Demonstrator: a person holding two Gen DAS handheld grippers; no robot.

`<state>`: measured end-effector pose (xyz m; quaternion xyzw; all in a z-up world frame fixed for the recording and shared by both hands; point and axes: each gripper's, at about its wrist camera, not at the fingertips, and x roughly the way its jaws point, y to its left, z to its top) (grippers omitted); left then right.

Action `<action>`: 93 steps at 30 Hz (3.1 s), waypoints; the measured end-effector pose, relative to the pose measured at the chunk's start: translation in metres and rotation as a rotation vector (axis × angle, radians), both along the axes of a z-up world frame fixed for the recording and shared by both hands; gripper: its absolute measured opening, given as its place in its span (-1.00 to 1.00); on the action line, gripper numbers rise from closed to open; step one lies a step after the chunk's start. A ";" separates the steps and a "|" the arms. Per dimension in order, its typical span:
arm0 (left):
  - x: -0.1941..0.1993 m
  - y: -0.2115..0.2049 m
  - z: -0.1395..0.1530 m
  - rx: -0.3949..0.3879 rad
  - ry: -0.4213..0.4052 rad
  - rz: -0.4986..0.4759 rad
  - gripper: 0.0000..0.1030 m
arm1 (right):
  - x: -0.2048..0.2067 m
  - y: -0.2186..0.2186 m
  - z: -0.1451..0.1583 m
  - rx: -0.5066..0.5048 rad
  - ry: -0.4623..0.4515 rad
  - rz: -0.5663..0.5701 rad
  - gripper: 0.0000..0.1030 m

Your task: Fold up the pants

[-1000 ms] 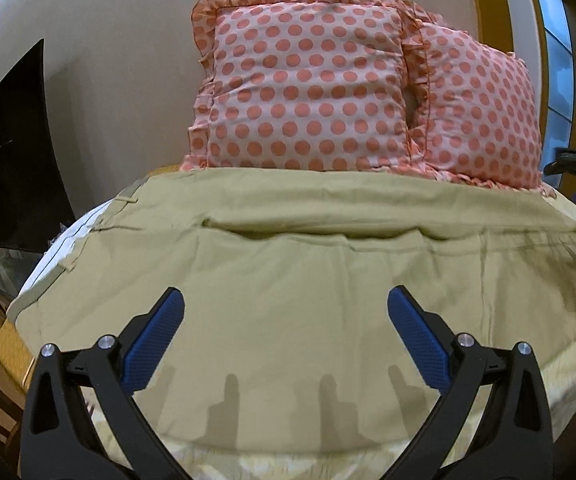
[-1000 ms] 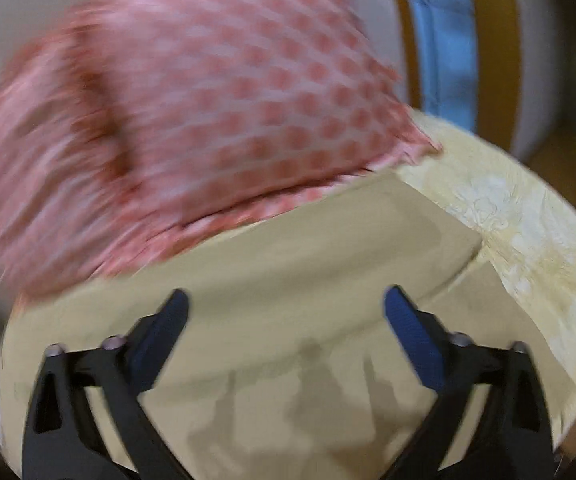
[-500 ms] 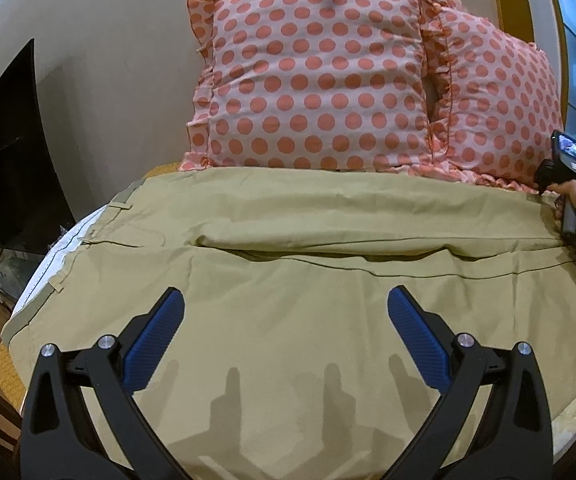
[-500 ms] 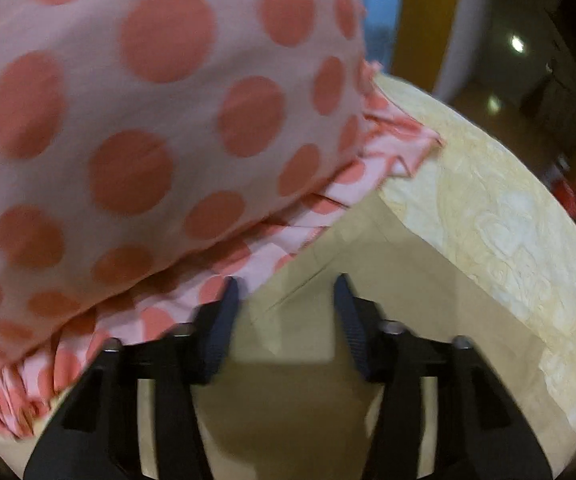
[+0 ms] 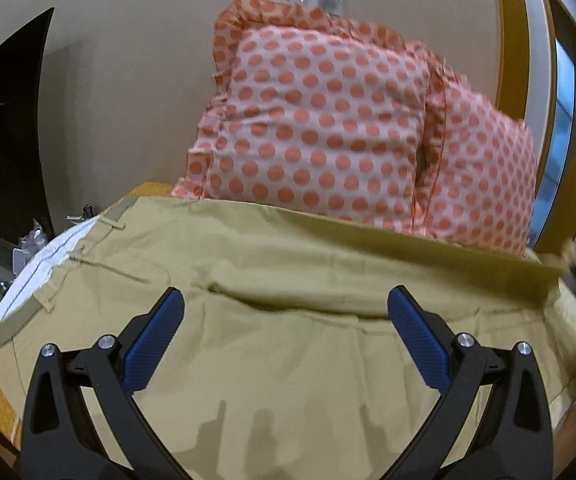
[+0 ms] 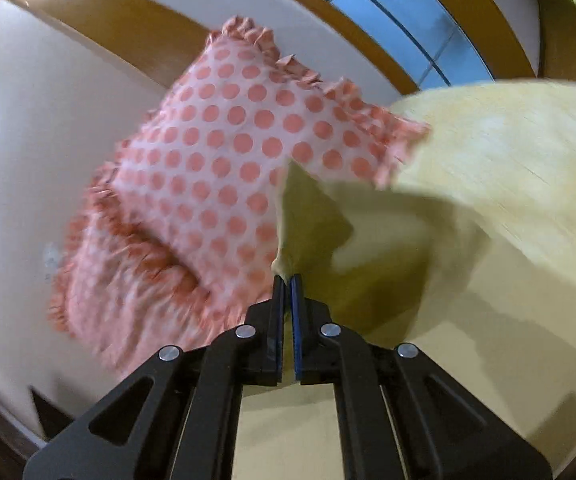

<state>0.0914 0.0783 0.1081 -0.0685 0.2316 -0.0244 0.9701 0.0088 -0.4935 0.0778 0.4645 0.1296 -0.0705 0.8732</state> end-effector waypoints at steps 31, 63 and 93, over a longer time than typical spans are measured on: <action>0.271 0.078 -0.073 -0.318 0.565 0.232 -0.58 | -0.035 -0.013 -0.034 0.111 -0.030 -0.004 -0.97; -0.112 0.113 -0.085 -0.360 0.244 0.205 0.19 | -0.120 -0.019 -0.059 -0.120 0.252 -0.272 -0.09; -0.114 0.188 -0.090 -0.557 0.157 0.349 0.79 | 0.055 0.407 -0.006 -0.655 0.062 1.097 -0.46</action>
